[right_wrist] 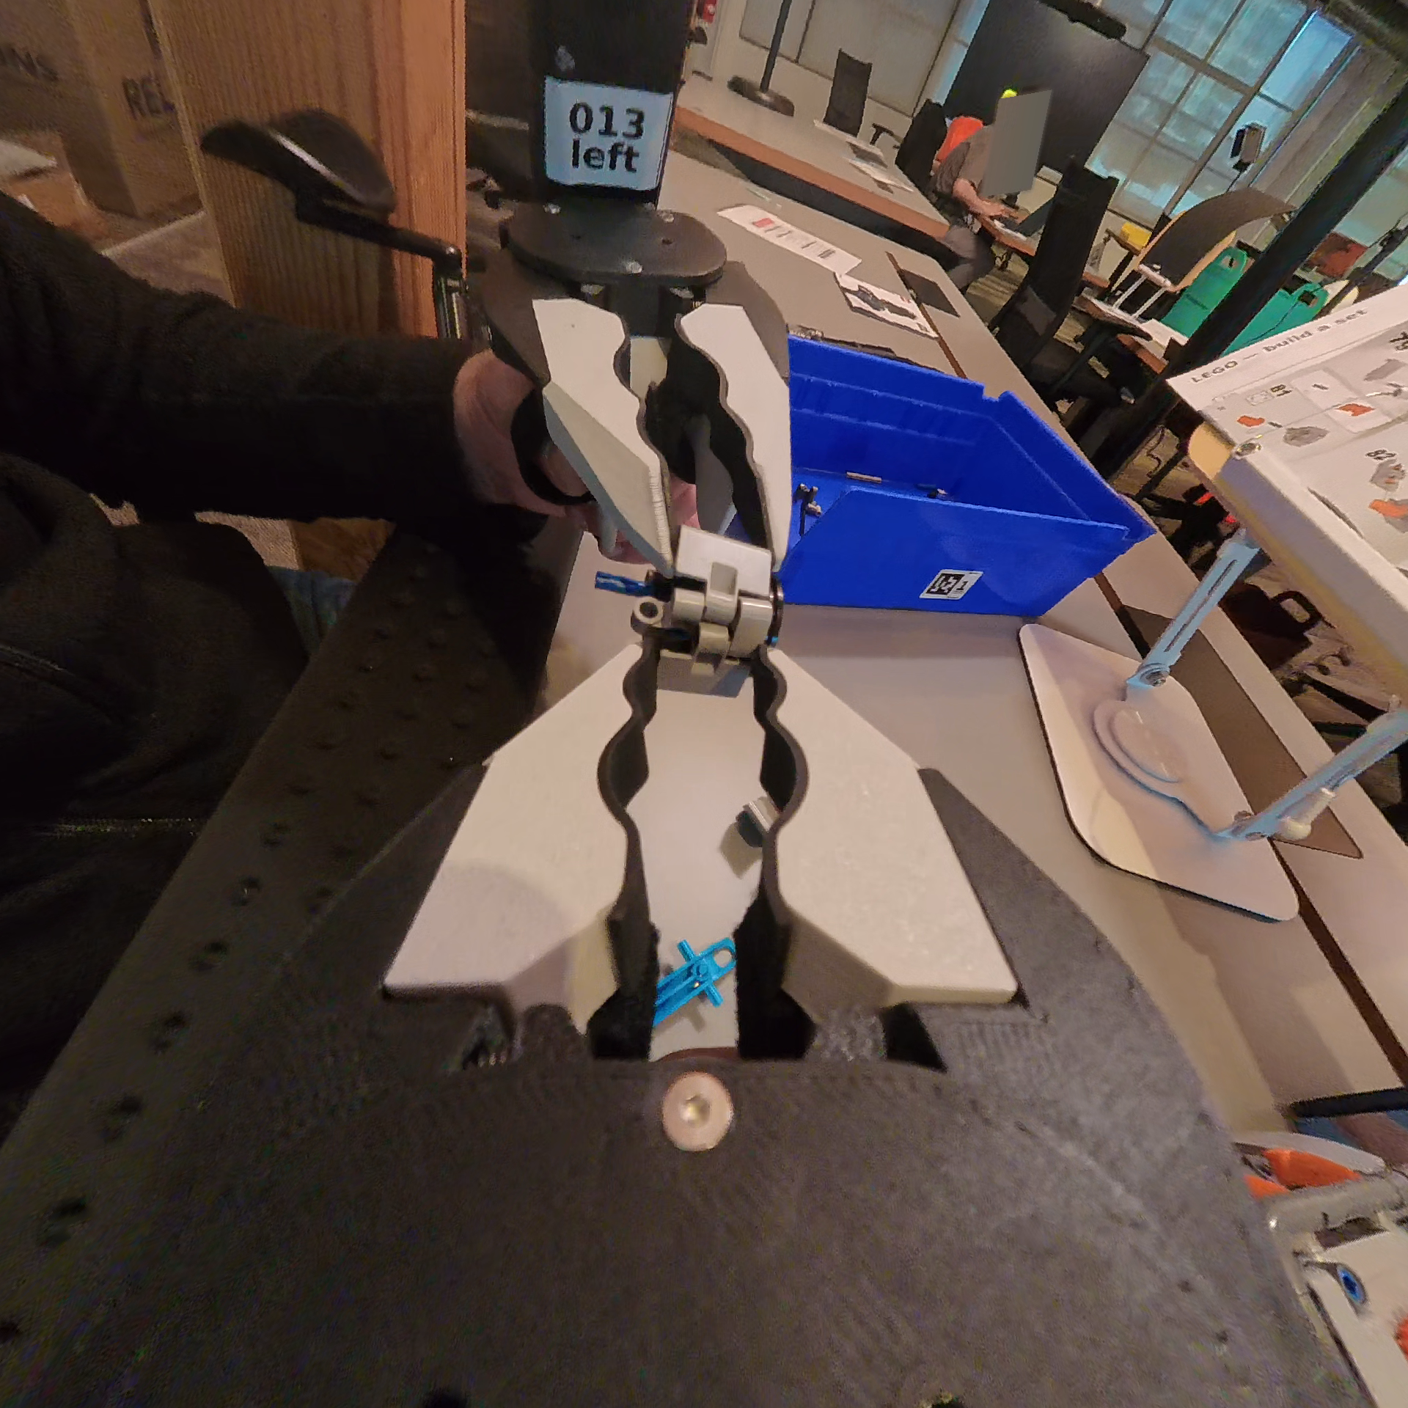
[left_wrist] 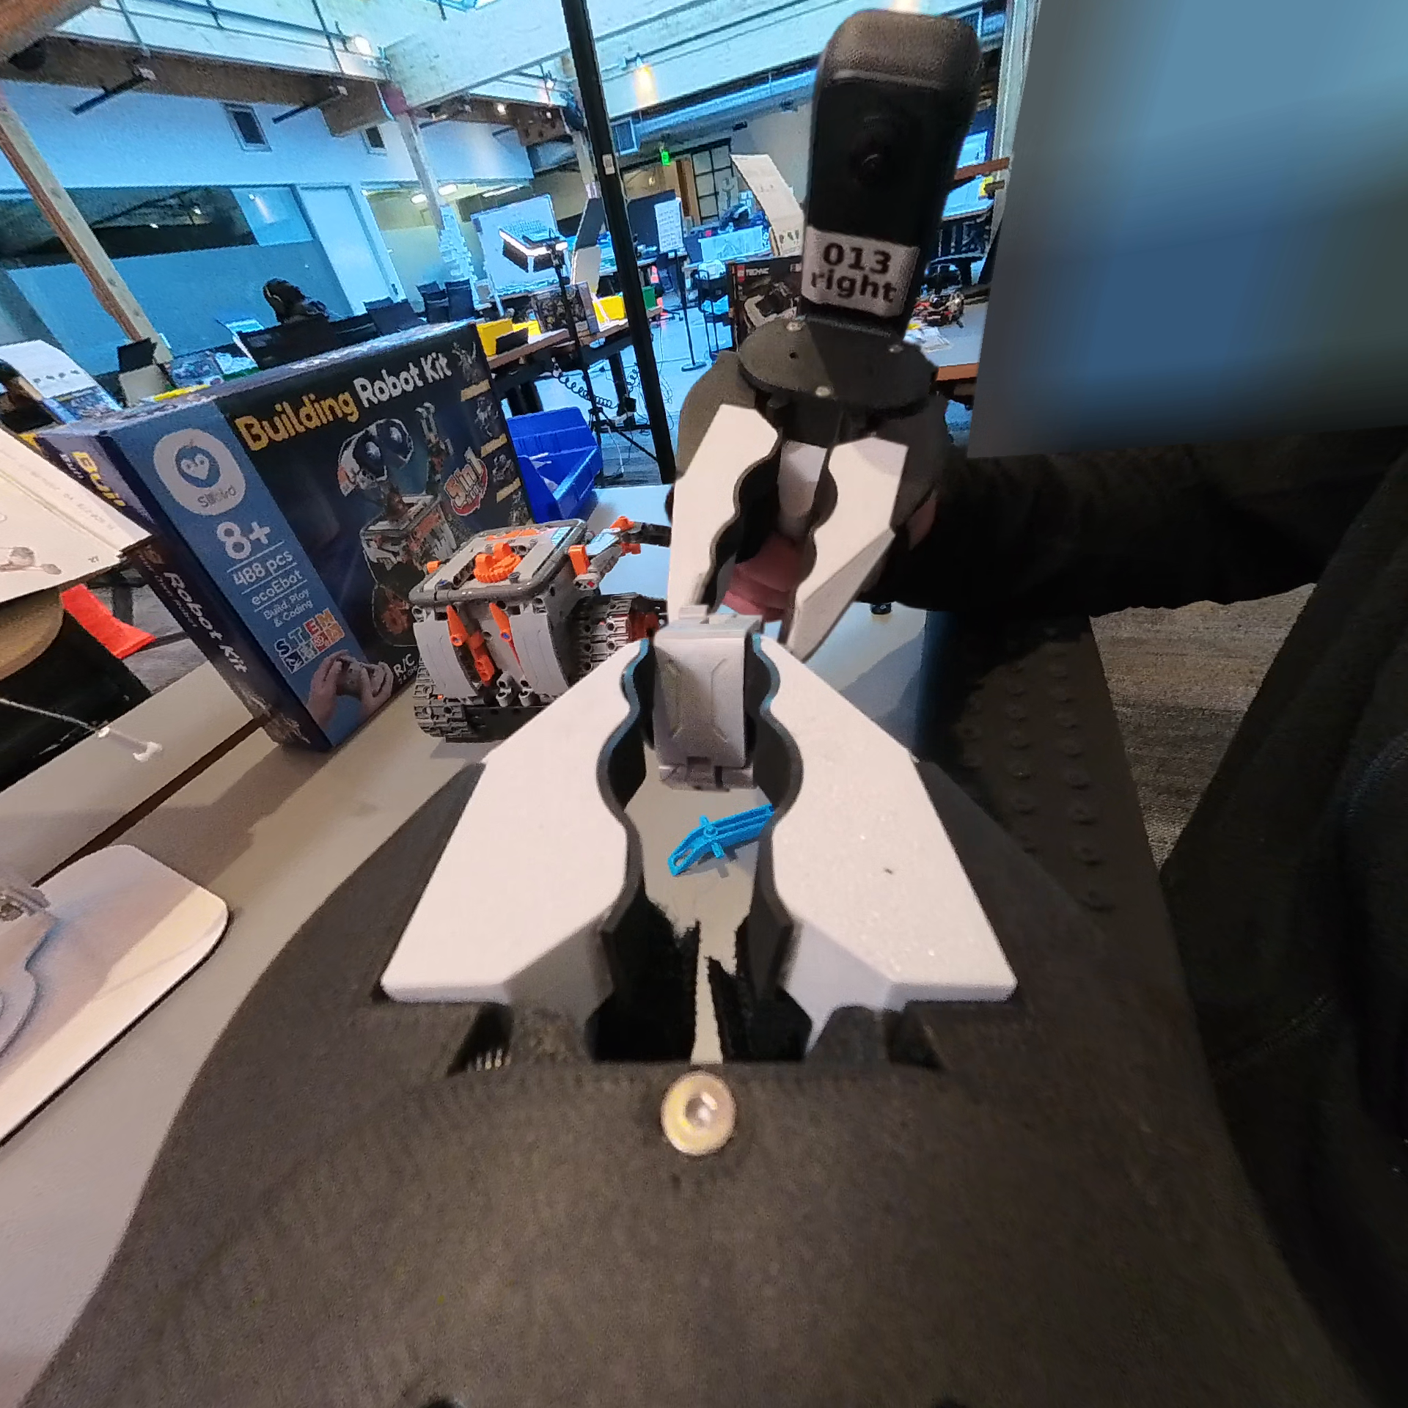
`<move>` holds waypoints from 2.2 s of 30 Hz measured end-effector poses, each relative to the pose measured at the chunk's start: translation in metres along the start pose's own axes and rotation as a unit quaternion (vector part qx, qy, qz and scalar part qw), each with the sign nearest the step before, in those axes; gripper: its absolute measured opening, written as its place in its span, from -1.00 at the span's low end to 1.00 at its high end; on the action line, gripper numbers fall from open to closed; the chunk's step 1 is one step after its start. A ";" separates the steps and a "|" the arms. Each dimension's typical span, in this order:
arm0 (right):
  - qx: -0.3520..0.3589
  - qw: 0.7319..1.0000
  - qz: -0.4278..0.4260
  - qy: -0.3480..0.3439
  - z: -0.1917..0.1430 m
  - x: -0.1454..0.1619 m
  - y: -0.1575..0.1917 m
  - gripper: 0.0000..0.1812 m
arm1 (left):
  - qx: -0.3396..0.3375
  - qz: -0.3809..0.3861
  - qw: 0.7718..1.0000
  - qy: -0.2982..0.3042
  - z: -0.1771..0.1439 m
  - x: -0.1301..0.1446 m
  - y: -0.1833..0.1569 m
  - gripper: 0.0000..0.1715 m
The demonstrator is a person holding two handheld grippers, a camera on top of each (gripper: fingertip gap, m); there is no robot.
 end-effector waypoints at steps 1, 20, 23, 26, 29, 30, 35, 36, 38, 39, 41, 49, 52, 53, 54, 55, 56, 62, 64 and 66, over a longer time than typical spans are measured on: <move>0.003 1.000 -0.006 0.006 0.001 0.001 0.001 -0.76 | -0.001 0.004 1.000 0.005 0.000 0.000 0.000 -0.75; -0.059 0.984 0.032 0.164 0.041 0.065 0.019 -0.73 | -0.006 -0.095 0.977 0.190 -0.004 0.072 -0.003 -0.75; -0.100 0.974 0.072 0.189 0.047 0.077 0.027 -0.73 | 0.039 -0.194 0.956 0.216 -0.006 0.090 -0.005 -0.74; -0.135 0.961 0.118 0.212 0.049 0.088 0.032 -0.73 | 0.078 -0.267 0.932 0.234 -0.004 0.105 -0.007 -0.74; -0.133 0.958 0.112 0.228 0.049 0.094 0.033 -0.70 | 0.090 -0.276 0.925 0.246 -0.003 0.113 -0.005 -0.74; -0.128 0.960 0.103 0.224 0.049 0.092 0.032 -0.68 | 0.095 -0.280 0.923 0.245 -0.003 0.114 -0.005 -0.74; -0.096 0.976 0.034 0.193 0.047 0.082 0.028 -0.62 | 0.108 -0.286 0.922 0.236 -0.004 0.116 -0.001 -0.74; -0.097 0.975 0.027 0.197 0.048 0.083 0.029 -0.65 | 0.113 -0.281 0.924 0.232 -0.004 0.116 -0.001 -0.74; -0.086 0.976 0.000 0.201 0.049 0.085 0.029 -0.70 | 0.115 -0.281 0.924 0.232 -0.004 0.117 0.000 -0.74; -0.087 0.976 -0.007 0.202 0.049 0.085 0.030 -0.71 | 0.118 -0.274 0.926 0.231 -0.005 0.117 0.000 -0.74; -0.094 0.974 -0.001 0.208 0.047 0.085 0.031 -0.73 | 0.123 -0.254 0.931 0.230 -0.006 0.117 -0.001 -0.74; -0.078 0.976 -0.011 0.204 0.046 0.084 0.028 -0.61 | 0.100 -0.135 0.953 0.251 -0.013 0.116 -0.004 -0.74; -0.079 0.981 -0.006 0.179 0.052 0.078 0.031 -0.53 | 0.087 -0.082 0.956 0.266 -0.018 0.116 -0.006 -0.74; -0.085 0.981 -0.003 0.176 0.055 0.078 0.034 -0.53 | 0.086 -0.066 0.958 0.265 -0.019 0.116 -0.008 -0.74; -0.090 0.980 -0.006 0.180 0.058 0.080 0.037 -0.55 | 0.092 -0.058 0.960 0.258 -0.019 0.115 -0.010 -0.74; -0.091 0.978 -0.015 0.185 0.061 0.082 0.039 -0.58 | 0.093 -0.051 0.962 0.252 -0.019 0.115 -0.012 -0.74; -0.092 0.977 -0.024 0.190 0.064 0.085 0.042 -0.59 | 0.094 -0.041 0.963 0.250 -0.019 0.116 -0.013 -0.74; -0.095 0.975 -0.038 0.200 0.071 0.089 0.044 -0.72 | 0.091 -0.015 0.964 0.248 -0.021 0.117 -0.012 -0.74; -0.094 0.975 -0.034 0.201 0.070 0.090 0.043 -0.74 | 0.090 -0.002 0.963 0.254 -0.022 0.117 -0.011 -0.74; -0.091 0.974 -0.034 0.203 0.069 0.090 0.042 -0.82 | 0.093 0.014 0.961 0.260 -0.022 0.117 -0.011 -0.74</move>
Point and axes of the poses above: each gripper's, where its closed fingertips meet, z out along the fingers, x out of its underside, y = z × x across the jaws, the point moved 4 cm from there along -z, back along the fingers, and after that the axes turned 5 degrees about x, right-handed, at the moved point
